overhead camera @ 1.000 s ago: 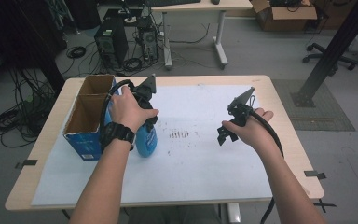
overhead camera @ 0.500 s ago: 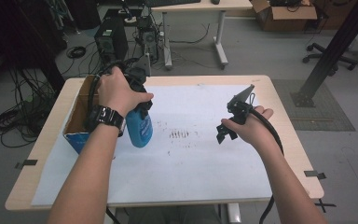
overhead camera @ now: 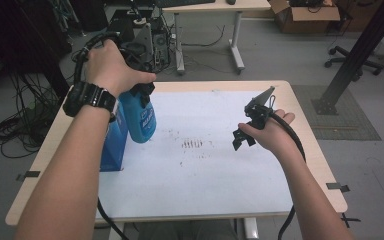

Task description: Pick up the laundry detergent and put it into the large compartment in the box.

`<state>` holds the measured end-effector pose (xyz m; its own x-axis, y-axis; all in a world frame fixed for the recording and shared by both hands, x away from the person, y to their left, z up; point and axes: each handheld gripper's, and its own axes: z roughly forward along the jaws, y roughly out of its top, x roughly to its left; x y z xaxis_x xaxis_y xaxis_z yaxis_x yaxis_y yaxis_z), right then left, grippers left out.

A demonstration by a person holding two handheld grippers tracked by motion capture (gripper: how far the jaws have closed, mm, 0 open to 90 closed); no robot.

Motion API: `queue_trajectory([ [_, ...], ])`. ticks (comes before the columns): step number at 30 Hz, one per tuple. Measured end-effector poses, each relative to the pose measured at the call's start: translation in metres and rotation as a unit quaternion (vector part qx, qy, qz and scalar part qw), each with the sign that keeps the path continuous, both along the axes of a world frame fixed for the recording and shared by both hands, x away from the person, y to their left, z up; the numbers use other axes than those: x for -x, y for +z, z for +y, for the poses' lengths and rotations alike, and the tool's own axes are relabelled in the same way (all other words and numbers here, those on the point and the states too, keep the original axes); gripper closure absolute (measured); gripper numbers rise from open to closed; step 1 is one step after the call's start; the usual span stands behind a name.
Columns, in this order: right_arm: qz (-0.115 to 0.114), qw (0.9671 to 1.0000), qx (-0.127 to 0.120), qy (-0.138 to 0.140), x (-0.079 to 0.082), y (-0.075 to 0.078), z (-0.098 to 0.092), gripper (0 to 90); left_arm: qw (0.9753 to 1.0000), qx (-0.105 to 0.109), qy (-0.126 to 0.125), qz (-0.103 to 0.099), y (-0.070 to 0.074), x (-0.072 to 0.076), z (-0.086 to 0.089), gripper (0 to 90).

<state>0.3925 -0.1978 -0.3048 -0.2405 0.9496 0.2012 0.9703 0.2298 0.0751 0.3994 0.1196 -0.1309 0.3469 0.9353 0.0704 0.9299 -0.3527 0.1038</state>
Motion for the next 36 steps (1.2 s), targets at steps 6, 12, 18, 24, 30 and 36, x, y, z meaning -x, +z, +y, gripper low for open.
queue_trajectory([
  [6,-0.001,1.0000,-0.001,-0.002,-0.001,0.004,-0.001,3.7,0.9999,-0.003,0.007,-0.008,0.018,-0.003,0.008,37.5],
  [12,-0.002,1.0000,-0.002,-0.006,-0.004,0.006,-0.003,3.7,0.9998,0.004,0.019,-0.008,0.029,-0.009,0.022,37.5],
  [18,-0.001,1.0000,-0.003,-0.008,-0.008,0.007,-0.005,3.7,0.9994,0.000,0.034,-0.010,0.038,-0.014,0.040,37.5],
  [24,0.000,0.9999,-0.001,-0.015,-0.011,0.007,-0.009,3.7,0.9980,0.010,0.061,-0.014,0.042,-0.017,0.068,37.5],
  [30,0.002,0.9999,-0.001,-0.013,-0.013,0.006,-0.008,3.7,0.9956,0.010,0.092,-0.016,0.041,-0.018,0.097,37.5],
  [36,0.001,0.9999,-0.001,-0.016,-0.014,0.008,-0.009,3.7,0.9928,0.003,0.118,-0.019,0.040,-0.016,0.119,37.6],
])
